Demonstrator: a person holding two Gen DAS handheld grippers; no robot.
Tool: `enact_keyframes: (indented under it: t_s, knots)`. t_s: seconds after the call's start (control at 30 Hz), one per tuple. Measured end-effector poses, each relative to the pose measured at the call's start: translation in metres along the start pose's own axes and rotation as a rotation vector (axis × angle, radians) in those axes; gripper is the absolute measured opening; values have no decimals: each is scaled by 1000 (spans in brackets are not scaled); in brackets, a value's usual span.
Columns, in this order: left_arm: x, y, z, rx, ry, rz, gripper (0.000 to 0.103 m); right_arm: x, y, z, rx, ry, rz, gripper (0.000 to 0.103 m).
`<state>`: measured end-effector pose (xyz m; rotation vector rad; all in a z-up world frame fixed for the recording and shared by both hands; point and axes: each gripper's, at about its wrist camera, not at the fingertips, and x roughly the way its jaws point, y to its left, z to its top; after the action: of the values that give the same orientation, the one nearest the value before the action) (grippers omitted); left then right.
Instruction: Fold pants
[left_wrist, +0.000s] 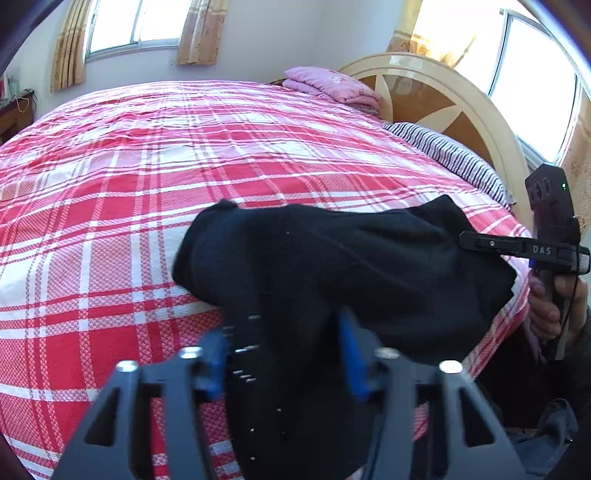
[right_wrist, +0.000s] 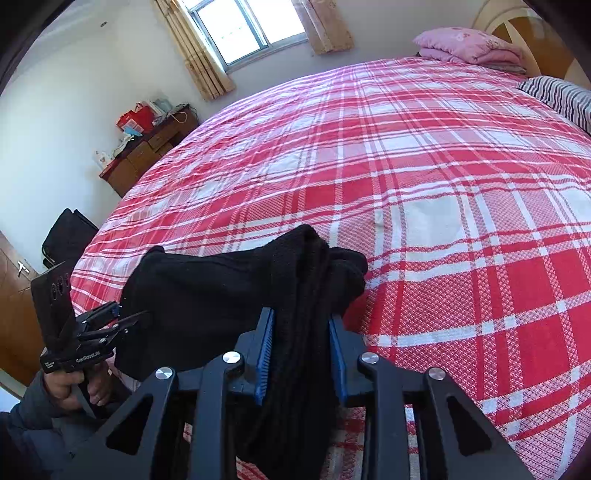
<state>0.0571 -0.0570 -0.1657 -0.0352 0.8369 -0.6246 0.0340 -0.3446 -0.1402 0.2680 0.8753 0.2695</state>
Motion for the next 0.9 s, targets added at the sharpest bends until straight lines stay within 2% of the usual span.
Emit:
enact_keyframes:
  t_s: [0.07, 0.17, 0.3, 0.43, 0.63, 0.77, 0.9]
  knots:
    - [-4, 1, 1, -2, -4, -8, 27, -5, 4, 3, -11, -12, 11, 27]
    - [-10, 5, 4, -15, -5, -22, 20, -11, 12, 7, -36, -26, 26, 26]
    - [-24, 14, 10, -41, -21, -42, 18, -17, 26, 17, -71, -40, 51, 26]
    - [-39, 26, 19, -54, -44, -48, 17, -13, 46, 42, -120, -48, 75, 26]
    - [-73, 60, 34, -98, -132, 20, 17, 19, 89, 94, -201, -36, 159, 25]
    - [-103, 92, 41, -127, -195, 111, 17, 48, 132, 126, -263, -39, 227, 25]
    - [-123, 126, 42, -152, -233, 205, 17, 97, 170, 150, -286, -16, 295, 25]
